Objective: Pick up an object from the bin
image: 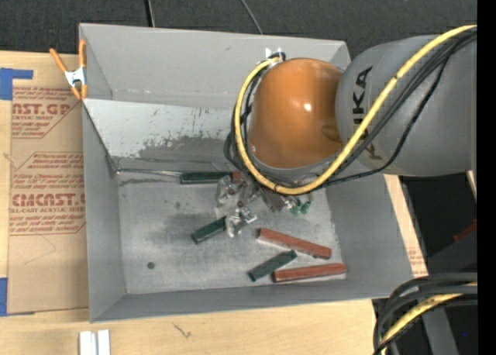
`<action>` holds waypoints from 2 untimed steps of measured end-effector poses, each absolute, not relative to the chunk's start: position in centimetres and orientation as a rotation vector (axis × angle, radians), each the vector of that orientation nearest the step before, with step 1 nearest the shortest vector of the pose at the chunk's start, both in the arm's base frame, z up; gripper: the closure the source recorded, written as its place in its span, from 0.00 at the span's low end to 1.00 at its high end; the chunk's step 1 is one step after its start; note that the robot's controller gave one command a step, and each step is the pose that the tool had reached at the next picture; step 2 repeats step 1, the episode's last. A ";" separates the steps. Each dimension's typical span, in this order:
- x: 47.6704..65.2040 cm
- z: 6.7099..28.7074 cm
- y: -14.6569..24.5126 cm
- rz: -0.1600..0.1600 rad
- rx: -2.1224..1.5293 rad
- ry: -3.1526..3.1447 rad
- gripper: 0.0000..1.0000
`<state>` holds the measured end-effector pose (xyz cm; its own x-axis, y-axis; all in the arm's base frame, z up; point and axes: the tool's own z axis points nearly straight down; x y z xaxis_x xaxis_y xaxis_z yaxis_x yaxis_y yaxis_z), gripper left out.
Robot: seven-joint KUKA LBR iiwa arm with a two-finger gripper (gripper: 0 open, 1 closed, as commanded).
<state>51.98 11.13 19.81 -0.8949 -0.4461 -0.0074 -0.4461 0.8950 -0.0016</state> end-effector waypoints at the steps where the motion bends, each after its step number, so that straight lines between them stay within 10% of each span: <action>1: 51.9 21.4 11.1 0.001 -0.744 3.051 1.00; 2: 51.9 21.4 11.1 0.001 -0.744 3.051 1.00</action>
Offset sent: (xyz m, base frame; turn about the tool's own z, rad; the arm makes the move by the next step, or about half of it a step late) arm -0.0327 -0.0733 0.1150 -0.2305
